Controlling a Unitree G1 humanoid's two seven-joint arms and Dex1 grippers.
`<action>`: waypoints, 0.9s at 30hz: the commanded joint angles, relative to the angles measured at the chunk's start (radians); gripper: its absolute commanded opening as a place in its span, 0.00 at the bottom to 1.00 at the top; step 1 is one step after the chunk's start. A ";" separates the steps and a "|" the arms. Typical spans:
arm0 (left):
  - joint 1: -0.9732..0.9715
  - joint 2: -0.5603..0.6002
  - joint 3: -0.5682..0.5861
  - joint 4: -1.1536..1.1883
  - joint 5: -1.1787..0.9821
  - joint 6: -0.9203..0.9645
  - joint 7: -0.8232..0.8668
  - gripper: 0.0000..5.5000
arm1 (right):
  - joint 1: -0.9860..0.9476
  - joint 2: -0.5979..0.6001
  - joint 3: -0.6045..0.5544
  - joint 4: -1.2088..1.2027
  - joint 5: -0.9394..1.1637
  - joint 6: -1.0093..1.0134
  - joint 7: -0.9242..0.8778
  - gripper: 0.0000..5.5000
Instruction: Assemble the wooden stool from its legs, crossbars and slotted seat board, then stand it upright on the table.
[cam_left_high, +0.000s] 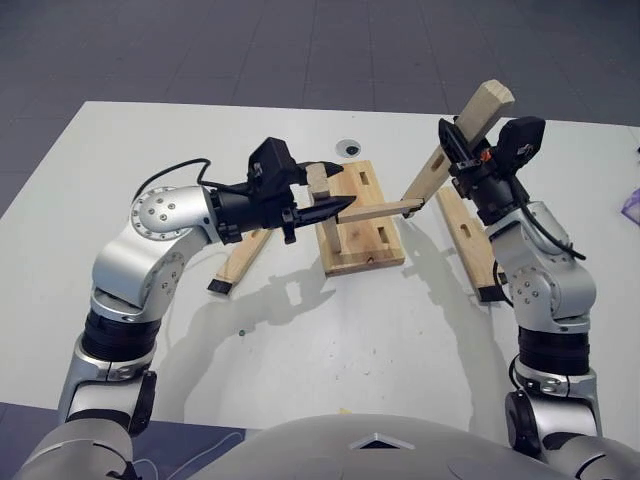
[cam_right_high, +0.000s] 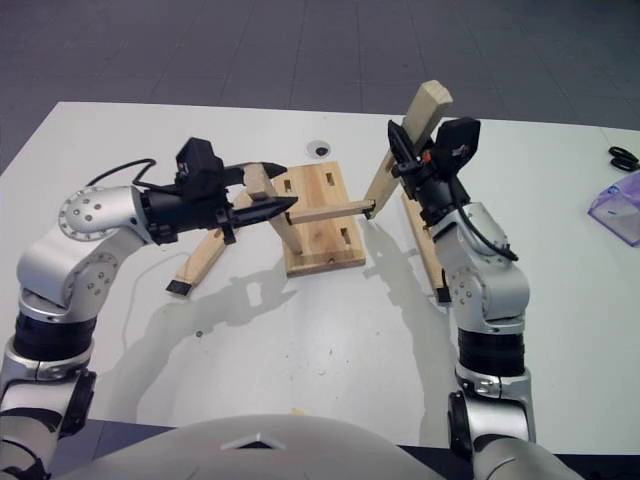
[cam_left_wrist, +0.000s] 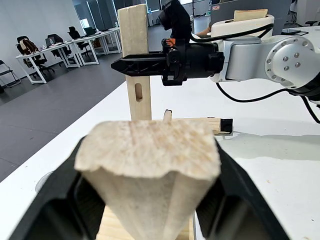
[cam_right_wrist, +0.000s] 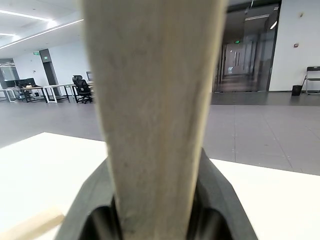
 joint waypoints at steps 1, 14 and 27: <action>0.041 -0.023 -0.086 0.037 0.130 -0.001 0.086 0.38 | 0.066 0.018 0.005 0.007 -0.085 -0.094 0.015 0.19; 0.067 -0.091 -0.137 0.028 0.179 -0.003 0.210 0.38 | 0.005 0.104 -0.011 0.087 -0.116 -0.145 0.032 0.19; 0.111 -0.092 -0.162 0.001 0.196 0.002 0.235 0.38 | 0.026 0.100 0.019 0.082 -0.178 -0.151 0.082 0.19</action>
